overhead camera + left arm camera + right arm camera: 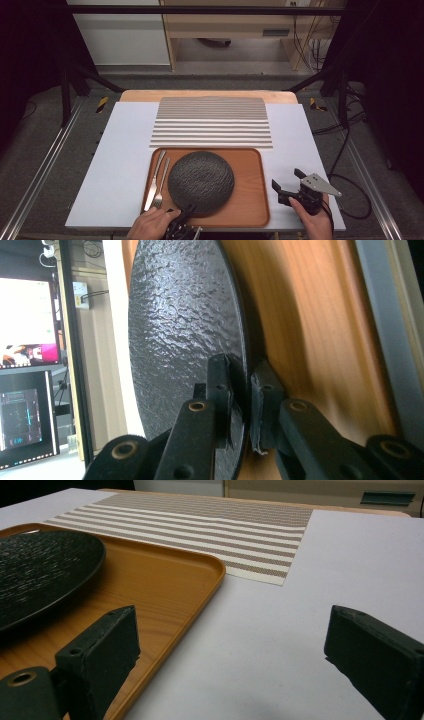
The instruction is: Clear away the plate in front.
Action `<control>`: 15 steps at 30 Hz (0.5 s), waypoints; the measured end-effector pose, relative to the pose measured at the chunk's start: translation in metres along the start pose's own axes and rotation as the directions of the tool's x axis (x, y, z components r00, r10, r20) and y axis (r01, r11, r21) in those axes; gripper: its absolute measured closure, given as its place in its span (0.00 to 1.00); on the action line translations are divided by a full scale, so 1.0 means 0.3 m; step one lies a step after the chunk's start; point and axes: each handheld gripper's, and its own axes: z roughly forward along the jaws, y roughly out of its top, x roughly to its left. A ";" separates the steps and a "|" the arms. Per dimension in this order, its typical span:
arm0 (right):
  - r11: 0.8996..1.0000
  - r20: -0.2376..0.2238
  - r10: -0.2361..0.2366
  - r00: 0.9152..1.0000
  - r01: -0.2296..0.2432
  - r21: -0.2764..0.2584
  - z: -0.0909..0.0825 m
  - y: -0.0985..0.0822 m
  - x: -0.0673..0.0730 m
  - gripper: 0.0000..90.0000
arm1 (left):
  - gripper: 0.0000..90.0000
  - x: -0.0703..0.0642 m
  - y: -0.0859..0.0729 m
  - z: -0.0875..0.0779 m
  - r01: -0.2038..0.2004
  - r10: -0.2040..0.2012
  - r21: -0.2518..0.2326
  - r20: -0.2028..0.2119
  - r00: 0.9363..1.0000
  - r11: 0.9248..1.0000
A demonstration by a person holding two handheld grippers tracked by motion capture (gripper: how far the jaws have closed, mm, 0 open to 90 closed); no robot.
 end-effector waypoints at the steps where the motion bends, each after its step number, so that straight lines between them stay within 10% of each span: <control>1: 1.000 0.001 0.001 1.000 -0.001 0.001 0.000 0.000 0.000 0.08 | 0.91 0.000 0.000 0.000 0.000 0.000 -0.002 0.000 1.000 1.000; 15: 1.000 0.000 0.000 1.000 0.000 0.004 0.001 0.000 0.002 0.08 | 0.90 0.003 -0.003 0.001 0.011 -0.011 -0.007 0.013 1.000 1.000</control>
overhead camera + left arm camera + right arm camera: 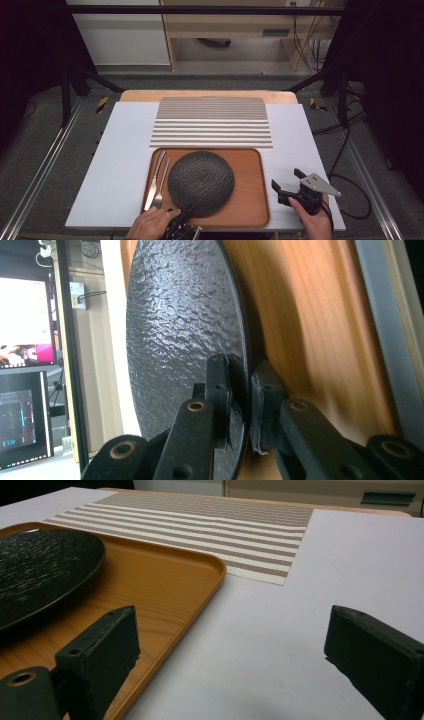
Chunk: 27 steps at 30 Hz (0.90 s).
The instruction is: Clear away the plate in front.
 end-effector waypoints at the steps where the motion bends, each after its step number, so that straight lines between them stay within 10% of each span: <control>1: 1.000 0.000 -0.001 1.000 0.001 -0.001 0.000 0.000 0.000 0.08 | 0.90 0.000 0.000 0.000 -0.001 0.001 0.000 0.000 1.000 1.000; 27: 1.000 0.000 -0.006 1.000 0.006 0.002 0.001 0.000 0.001 0.08 | 0.74 0.018 -0.015 0.005 0.074 -0.074 -0.035 -0.002 0.997 0.997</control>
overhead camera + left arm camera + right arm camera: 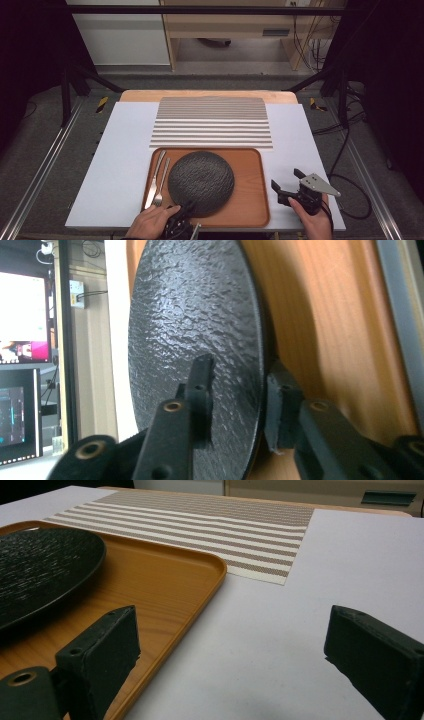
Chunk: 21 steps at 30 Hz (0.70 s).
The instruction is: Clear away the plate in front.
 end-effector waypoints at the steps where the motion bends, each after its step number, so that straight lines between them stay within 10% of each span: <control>1: 1.000 0.000 -0.001 1.000 0.001 0.001 0.000 0.000 0.000 0.08 | 0.71 0.004 0.000 -0.001 0.011 -0.011 0.000 -0.004 1.000 1.000; 14: 1.000 0.001 -0.004 1.000 0.004 0.002 0.001 0.000 0.001 0.09 | 0.38 0.022 0.000 -0.004 0.168 -0.171 -0.082 -0.042 0.984 0.982; 21: 1.000 0.000 -0.004 1.000 0.004 0.002 0.001 0.000 0.001 0.08 | 0.30 0.034 -0.001 -0.008 0.246 -0.251 -0.139 -0.020 0.968 0.959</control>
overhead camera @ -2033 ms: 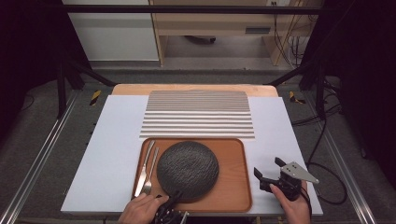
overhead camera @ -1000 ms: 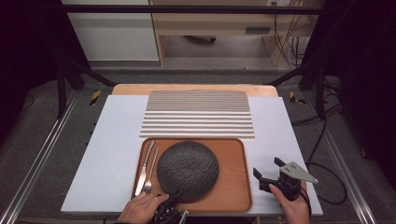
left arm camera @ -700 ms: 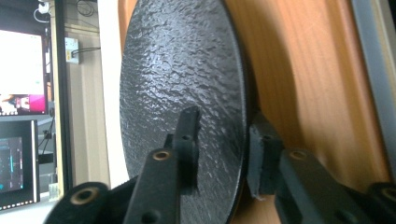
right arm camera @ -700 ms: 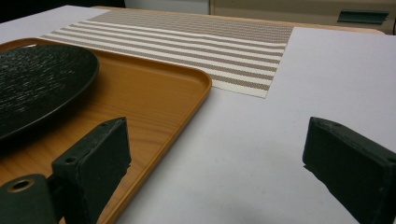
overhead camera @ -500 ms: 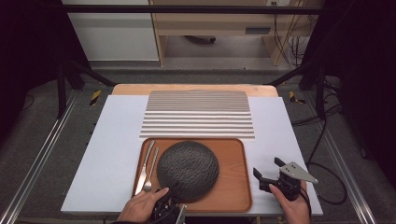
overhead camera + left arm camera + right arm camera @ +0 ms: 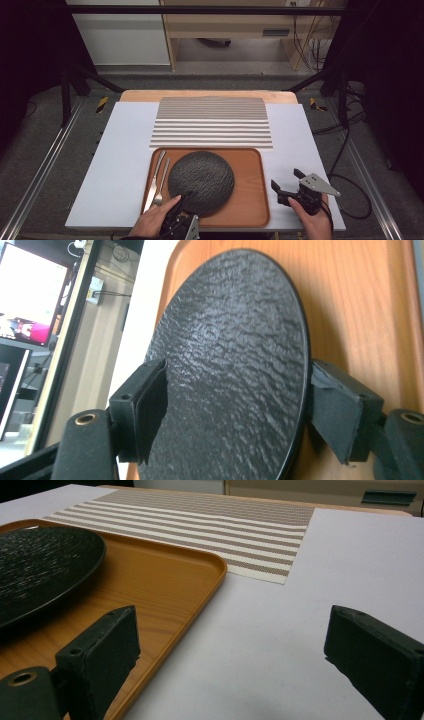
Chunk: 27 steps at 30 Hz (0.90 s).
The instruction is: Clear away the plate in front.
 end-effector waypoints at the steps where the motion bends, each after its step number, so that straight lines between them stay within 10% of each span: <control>1: 1.000 0.000 0.000 1.000 0.000 0.000 0.000 0.000 0.000 0.08 | 0.29 0.001 0.000 0.000 0.009 -0.009 -0.004 0.000 1.000 1.000; 13: 1.000 -0.001 -0.001 1.000 0.001 0.000 0.000 0.000 0.000 0.08 | 0.26 0.018 0.003 -0.011 0.115 -0.111 -0.087 0.051 0.992 0.990; 27: 1.000 0.000 0.000 1.000 0.000 0.001 0.001 -0.001 0.000 0.08 | 0.19 0.065 -0.026 -0.012 0.328 -0.323 -0.140 0.058 0.945 0.934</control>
